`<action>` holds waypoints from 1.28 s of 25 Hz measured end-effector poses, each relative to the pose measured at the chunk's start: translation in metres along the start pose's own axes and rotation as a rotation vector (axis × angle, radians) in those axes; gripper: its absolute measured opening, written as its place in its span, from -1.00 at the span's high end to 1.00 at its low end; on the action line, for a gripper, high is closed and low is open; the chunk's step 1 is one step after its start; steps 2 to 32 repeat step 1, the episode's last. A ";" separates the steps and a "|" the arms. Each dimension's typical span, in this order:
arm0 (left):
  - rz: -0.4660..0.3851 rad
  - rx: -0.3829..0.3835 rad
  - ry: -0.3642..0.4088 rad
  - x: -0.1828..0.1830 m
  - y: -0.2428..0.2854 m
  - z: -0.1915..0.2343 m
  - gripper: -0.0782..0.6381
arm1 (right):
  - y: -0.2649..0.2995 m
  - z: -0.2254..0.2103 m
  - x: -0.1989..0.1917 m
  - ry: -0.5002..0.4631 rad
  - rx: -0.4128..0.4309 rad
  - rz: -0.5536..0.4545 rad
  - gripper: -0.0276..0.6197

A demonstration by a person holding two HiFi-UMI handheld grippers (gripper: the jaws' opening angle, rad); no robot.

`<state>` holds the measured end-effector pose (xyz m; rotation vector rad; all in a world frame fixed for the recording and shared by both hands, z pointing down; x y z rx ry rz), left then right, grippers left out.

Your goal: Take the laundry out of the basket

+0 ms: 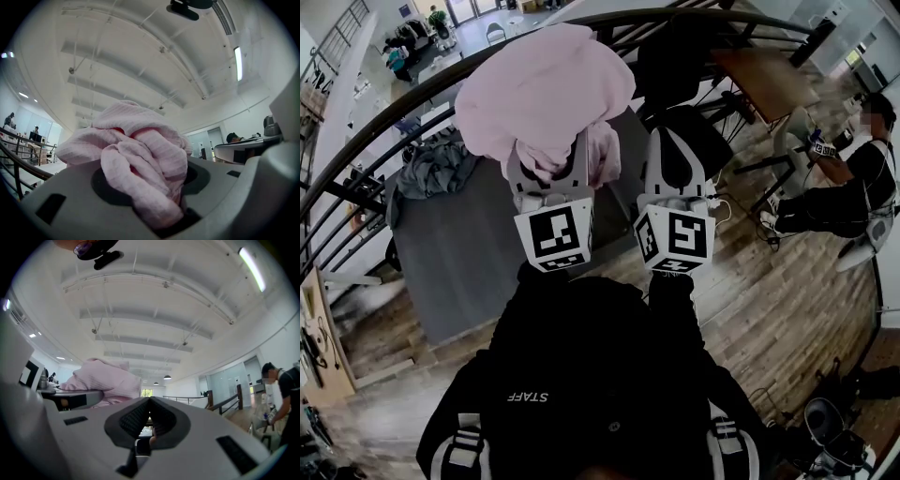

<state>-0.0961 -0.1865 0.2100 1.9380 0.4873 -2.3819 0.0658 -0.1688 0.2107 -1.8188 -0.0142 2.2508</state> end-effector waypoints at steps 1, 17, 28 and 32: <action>0.000 -0.001 0.001 0.000 0.000 0.000 0.11 | 0.000 0.000 0.000 -0.001 0.000 0.000 0.87; 0.000 -0.001 0.001 0.000 0.000 0.000 0.11 | 0.000 0.000 0.000 -0.001 0.000 0.000 0.87; 0.000 -0.001 0.001 0.000 0.000 0.000 0.11 | 0.000 0.000 0.000 -0.001 0.000 0.000 0.87; 0.000 -0.001 0.001 0.000 0.000 0.000 0.11 | 0.000 0.000 0.000 -0.001 0.000 0.000 0.87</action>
Point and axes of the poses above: the fingertips, and each gripper's own axes: y forward along the fingers, z to its left, x out of its top, the point moved 3 cm from there along -y, backward along the fingers, and after that the axes turned 11 degrees about -y, right-handed, at the moved point
